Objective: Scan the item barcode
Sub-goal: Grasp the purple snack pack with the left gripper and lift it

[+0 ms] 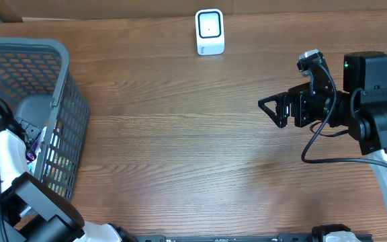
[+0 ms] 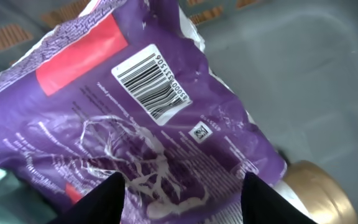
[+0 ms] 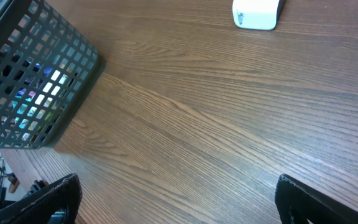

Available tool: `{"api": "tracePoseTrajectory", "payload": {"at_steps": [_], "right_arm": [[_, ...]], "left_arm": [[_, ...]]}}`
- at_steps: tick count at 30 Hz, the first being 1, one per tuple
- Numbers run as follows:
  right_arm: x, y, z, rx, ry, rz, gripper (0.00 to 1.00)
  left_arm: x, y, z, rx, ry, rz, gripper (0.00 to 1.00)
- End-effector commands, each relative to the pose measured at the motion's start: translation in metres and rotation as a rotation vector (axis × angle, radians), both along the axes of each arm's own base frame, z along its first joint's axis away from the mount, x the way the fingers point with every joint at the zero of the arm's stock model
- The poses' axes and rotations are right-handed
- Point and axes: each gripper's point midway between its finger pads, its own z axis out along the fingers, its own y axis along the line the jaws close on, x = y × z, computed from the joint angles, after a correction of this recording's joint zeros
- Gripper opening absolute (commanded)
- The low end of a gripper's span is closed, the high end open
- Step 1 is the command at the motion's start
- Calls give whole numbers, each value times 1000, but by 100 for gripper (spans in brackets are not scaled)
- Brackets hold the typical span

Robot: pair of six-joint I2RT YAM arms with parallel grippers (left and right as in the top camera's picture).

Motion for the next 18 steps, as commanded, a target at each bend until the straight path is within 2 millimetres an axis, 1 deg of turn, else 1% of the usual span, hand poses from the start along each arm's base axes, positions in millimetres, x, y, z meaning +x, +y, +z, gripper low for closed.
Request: {"api": "tracePoseTrajectory", "payload": {"at_steps": [1, 7, 8, 9, 10, 11, 16, 18], "right_arm": [[3, 1, 7, 3, -18, 0, 100], [2, 1, 7, 3, -17, 0, 100], [3, 1, 7, 3, -17, 0, 100], [3, 1, 7, 3, -17, 0, 100], [3, 1, 7, 3, -17, 0, 100], [3, 1, 7, 3, -17, 0, 100], [3, 1, 7, 0, -19, -3, 100], [4, 1, 7, 1, -23, -3, 100]], "left_arm": [[-7, 2, -9, 21, 26, 0, 51], [-9, 1, -34, -3, 53, 0, 50], [-9, 0, -38, -12, 64, -1, 40], [-11, -1, -41, -20, 72, -1, 27], [-12, -3, -42, -25, 79, -2, 11], [-12, -3, -43, -28, 81, -1, 4], [-10, -1, -35, -24, 77, -2, 4], [-9, 0, -26, -19, 71, -2, 4]]}}
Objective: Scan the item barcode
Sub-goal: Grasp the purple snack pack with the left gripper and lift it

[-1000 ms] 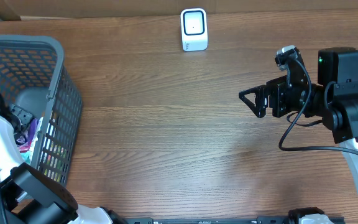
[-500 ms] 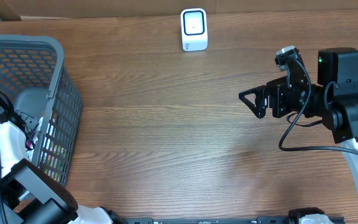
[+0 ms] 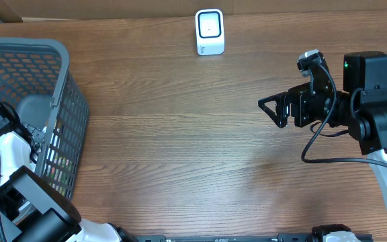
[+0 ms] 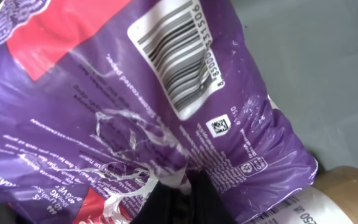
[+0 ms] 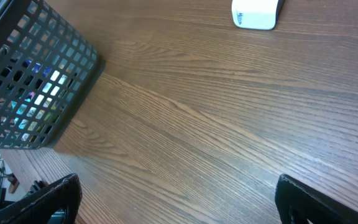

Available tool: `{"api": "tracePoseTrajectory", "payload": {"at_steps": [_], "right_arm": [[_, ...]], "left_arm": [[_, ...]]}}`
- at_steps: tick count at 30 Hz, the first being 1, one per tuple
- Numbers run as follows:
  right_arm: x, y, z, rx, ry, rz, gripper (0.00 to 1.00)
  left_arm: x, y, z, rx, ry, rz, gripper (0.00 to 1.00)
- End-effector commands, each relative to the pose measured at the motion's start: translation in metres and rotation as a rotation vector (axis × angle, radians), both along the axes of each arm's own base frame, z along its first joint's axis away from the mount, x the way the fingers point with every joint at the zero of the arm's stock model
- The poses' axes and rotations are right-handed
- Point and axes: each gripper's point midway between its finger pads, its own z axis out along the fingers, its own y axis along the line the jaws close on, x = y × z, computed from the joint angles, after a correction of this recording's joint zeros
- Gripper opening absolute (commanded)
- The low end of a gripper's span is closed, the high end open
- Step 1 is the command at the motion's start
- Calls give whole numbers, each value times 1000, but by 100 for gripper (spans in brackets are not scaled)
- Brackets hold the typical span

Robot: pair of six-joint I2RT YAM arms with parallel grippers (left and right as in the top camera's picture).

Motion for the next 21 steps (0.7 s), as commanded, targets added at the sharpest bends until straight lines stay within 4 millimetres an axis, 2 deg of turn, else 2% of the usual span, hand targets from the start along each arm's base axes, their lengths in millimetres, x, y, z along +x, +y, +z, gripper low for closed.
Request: {"api": "tracePoseTrajectory", "payload": {"at_steps": [1, 3, 9, 11, 13, 15, 16, 17, 18, 21], "right_arm": [[4, 2, 8, 2, -25, 1, 100], [4, 2, 8, 2, -26, 1, 100], [4, 2, 8, 2, -26, 1, 100], [4, 2, 8, 2, -25, 1, 100], [4, 2, 8, 2, -24, 1, 100], [4, 2, 8, 2, -25, 1, 100], [4, 2, 8, 2, -25, 1, 100], [4, 2, 8, 2, -25, 1, 100], [4, 2, 8, 2, -25, 1, 100], [4, 2, 8, 2, -25, 1, 100]], "left_arm": [[-2, 3, 6, -3, 26, 1, 4], [2, 5, 23, 10, 15, -16, 4], [26, 17, 102, 141, -61, -120, 4], [30, 20, 122, 184, -80, -147, 4], [31, 21, 131, 213, -72, -185, 4], [30, 21, 130, 226, -39, -236, 6], [30, 20, 125, 225, -18, -259, 17], [29, 20, 121, 219, -7, -267, 33], [29, 19, 115, 207, 3, -268, 43], [31, 12, 95, 148, 5, -293, 61]]}}
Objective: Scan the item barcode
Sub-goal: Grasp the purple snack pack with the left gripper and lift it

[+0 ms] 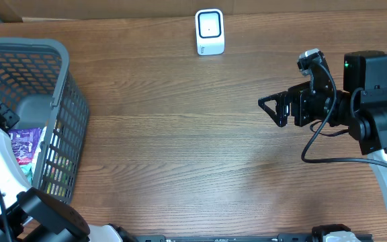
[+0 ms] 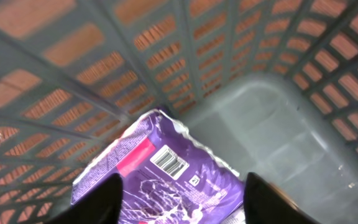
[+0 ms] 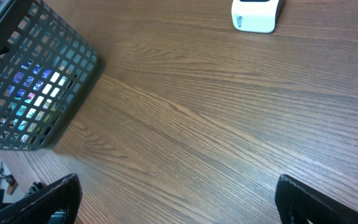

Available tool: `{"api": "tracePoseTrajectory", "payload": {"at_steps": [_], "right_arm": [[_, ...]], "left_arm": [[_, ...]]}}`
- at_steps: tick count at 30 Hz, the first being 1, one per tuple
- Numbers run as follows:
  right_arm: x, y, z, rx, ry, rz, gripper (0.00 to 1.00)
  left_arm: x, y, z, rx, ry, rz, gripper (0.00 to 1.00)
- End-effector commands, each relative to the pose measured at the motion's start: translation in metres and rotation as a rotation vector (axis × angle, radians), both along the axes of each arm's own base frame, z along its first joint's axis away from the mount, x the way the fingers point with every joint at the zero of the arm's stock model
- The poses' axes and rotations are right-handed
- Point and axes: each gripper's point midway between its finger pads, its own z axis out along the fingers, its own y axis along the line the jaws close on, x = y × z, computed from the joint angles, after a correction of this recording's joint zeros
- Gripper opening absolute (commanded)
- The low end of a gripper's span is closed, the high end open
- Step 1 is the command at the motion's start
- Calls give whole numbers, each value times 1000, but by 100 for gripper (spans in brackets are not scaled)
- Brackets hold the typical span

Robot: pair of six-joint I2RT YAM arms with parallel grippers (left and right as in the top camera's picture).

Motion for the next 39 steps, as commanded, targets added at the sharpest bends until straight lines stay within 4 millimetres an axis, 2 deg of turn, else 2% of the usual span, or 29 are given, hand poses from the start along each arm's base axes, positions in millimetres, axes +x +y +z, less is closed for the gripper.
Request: {"api": "tracePoseTrajectory", "payload": {"at_steps": [1, 6, 9, 17, 24, 25, 28, 29, 34, 37, 39], "right_arm": [[2, 1, 7, 1, -17, 1, 100], [2, 1, 6, -1, -17, -1, 100], [3, 0, 6, -4, -16, -4, 100], [8, 1, -5, -8, 20, -3, 100], [11, 1, -19, -15, 77, -3, 100], [11, 1, -20, -15, 80, -3, 100], [12, 2, -20, -15, 79, -3, 100], [12, 2, -20, -15, 78, -3, 100], [13, 2, -20, -15, 77, -3, 100], [13, 2, -20, -15, 75, -4, 100], [13, 2, -19, -15, 74, -4, 100]], "left_arm": [[7, -14, -31, -74, 47, -83, 69], [9, -20, -57, -173, 40, -18, 100], [5, -21, -73, -228, 41, 65, 100], [-27, -25, -128, -349, 109, 446, 100], [-33, -19, -157, -340, 156, 520, 100], [-33, -19, -159, -342, 163, 520, 90], [-34, -19, -163, -344, 172, 521, 22], [-34, -19, -162, -343, 173, 520, 4], [-32, -19, -148, -339, 179, 487, 4], [-27, -18, -125, -328, 177, 457, 4], [-22, -16, -102, -311, 161, 431, 4]]}}
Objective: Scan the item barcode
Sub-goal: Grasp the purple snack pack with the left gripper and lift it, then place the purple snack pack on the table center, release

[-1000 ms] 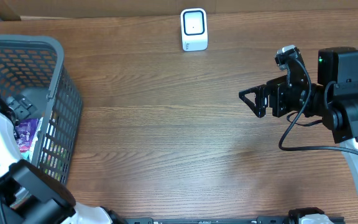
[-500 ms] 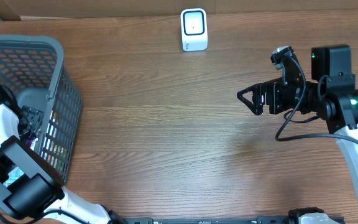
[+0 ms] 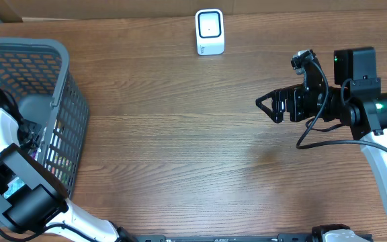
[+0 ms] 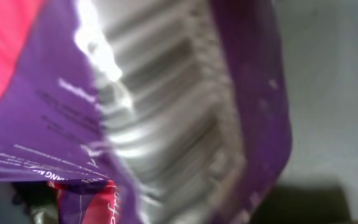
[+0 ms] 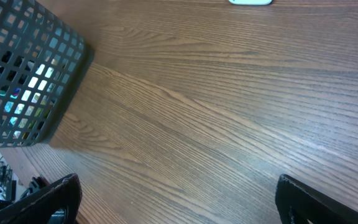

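A purple snack pack (image 4: 247, 93) with a red patch fills the left wrist view, blurred and very close; its barcode shows as a smeared silvery band (image 4: 166, 118). None of the left fingers show there. From overhead, my left arm reaches down into the grey mesh basket (image 3: 62, 64), its gripper hidden. The white scanner (image 3: 209, 31) stands at the table's far edge. My right gripper (image 3: 272, 107) hangs open over the right half of the table, nothing between its fingers (image 5: 48, 199).
The basket (image 5: 23, 68) takes up the left end of the wooden table (image 3: 180, 148). Other goods glint through its mesh. The scanner's lower edge (image 5: 250, 2) just shows at the top of the right wrist view.
The left wrist camera was high above the pack with its fingers apart; now it is right against the pack, fingers out of sight. The right gripper has shifted slightly and still stands open.
First my left gripper was open just over the purple pack in the basket. Then its fingers were together on the pack. Then it was open and well above the pack, which lay in the basket. Now it is down close on the pack again.
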Available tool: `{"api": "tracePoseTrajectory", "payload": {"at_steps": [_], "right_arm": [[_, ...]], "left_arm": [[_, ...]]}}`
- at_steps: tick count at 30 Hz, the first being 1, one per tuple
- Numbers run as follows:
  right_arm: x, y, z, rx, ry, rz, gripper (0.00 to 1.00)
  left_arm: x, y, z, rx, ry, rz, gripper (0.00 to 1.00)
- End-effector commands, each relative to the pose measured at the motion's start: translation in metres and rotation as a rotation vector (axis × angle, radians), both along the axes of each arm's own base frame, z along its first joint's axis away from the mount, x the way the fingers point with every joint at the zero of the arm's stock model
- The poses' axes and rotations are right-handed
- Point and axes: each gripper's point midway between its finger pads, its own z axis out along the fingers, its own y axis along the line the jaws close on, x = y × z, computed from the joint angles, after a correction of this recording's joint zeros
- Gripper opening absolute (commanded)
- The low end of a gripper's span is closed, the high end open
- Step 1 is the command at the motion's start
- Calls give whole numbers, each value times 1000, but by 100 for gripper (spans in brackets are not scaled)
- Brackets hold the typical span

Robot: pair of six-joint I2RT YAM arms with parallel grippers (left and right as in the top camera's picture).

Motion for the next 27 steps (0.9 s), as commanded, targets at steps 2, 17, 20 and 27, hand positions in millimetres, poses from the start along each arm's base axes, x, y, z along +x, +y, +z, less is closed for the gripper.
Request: {"api": "tracePoseTrajectory", "payload": {"at_steps": [2, 17, 20, 27], "right_arm": [[2, 1, 9, 3, -27, 1, 100], [2, 1, 9, 3, -26, 1, 100], [2, 1, 9, 3, -26, 1, 100], [2, 1, 9, 3, -26, 1, 100]], "left_arm": [[14, 7, 52, 55, -51, -45, 4], [27, -51, 304, 417, -528, -249, 4], [39, -97, 329, 388, -634, -444, 4], [71, -239, 336, 153, -785, -1006, 4]]}}
